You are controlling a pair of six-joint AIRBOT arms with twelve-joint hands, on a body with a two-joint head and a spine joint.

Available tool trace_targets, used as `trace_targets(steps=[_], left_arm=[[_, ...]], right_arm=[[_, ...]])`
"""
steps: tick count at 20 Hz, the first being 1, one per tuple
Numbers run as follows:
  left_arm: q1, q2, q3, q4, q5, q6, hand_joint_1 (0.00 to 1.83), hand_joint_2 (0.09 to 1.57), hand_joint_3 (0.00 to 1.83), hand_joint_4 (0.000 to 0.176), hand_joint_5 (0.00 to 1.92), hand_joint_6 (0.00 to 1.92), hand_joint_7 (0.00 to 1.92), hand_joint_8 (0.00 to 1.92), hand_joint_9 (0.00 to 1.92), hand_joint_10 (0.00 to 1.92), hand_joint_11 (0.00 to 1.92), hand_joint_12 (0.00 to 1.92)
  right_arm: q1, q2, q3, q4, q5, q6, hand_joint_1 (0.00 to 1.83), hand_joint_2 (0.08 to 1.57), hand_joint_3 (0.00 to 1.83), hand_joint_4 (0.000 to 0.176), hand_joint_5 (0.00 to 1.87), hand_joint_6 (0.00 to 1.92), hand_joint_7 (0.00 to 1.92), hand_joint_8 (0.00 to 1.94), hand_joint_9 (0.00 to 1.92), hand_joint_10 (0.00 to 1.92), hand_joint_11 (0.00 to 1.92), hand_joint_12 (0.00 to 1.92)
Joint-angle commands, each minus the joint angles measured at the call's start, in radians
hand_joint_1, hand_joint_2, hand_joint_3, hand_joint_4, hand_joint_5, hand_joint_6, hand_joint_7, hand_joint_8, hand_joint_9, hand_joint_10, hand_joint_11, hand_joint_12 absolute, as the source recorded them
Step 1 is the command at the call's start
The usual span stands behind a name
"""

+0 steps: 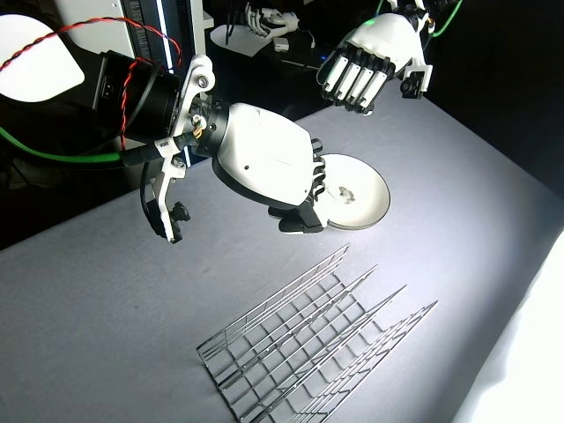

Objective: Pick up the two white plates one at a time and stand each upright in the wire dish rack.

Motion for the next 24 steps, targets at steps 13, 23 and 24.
trace_targets(steps=[13,23,24], left_arm=[[-0.016,0.0,0.003,-0.073,-0.08,-0.014,0.0,1.0,0.04,0.0,0.0,0.0,0.0,0.0,0.0,0.0,0.0,0.0],[-0.097,-0.035,0.087,0.218,-0.189,-0.169,0.0,0.99,0.03,0.0,0.0,0.0,0.0,0.0,0.0,0.0,0.0,0.0],[-0.097,-0.041,0.102,0.253,-0.192,-0.172,0.0,0.99,0.03,0.0,0.0,0.0,0.0,0.0,0.0,0.0,0.0,0.0]], right_arm=[[-0.002,0.021,-0.005,0.024,0.128,0.003,0.0,1.08,0.03,0.0,0.0,0.0,0.0,0.0,0.0,0.0,0.0,0.0],[-0.032,0.03,-0.005,0.025,0.154,0.003,0.0,1.09,0.02,0.0,0.0,0.0,0.0,0.0,0.0,0.0,0.0,0.0],[-0.032,0.03,-0.004,0.026,0.153,0.003,0.0,1.08,0.02,0.0,0.0,0.0,0.0,0.0,0.0,0.0,0.0,0.0]])
